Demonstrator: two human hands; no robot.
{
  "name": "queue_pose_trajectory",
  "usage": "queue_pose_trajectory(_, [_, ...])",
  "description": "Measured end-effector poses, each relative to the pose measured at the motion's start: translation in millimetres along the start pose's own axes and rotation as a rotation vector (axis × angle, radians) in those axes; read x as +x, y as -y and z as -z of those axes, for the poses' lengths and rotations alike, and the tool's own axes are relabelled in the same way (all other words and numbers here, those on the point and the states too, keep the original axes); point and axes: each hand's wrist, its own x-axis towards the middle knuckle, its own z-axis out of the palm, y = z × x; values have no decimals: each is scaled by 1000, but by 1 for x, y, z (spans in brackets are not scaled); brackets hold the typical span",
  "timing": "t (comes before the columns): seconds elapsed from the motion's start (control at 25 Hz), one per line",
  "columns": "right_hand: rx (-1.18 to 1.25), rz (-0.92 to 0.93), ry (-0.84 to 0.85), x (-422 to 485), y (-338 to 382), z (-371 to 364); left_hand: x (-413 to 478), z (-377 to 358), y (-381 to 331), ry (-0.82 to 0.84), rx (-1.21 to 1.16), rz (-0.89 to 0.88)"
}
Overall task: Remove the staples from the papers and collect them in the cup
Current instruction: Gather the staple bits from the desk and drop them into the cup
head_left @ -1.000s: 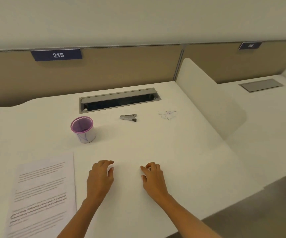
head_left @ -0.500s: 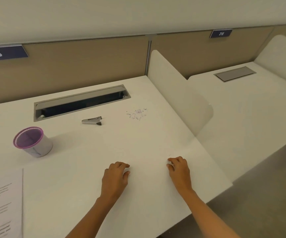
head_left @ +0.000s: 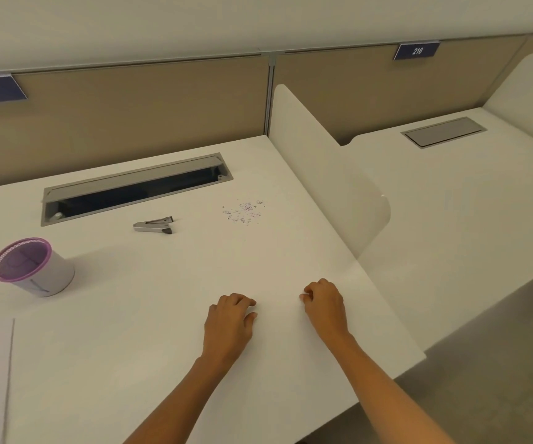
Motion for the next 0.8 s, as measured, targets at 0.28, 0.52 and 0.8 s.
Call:
queue_pose_trajectory(0.28, [-146,-64,158,16,10,3,6,-5,-9,0,31,8])
queue_pose_trajectory(0.52, [-107,13,249,17,5,5,10,-4,-14,24,-24,32])
queue_pose_trajectory(0.8, [199,212,260,-4,41,4,14,19,-17,36,-541,154])
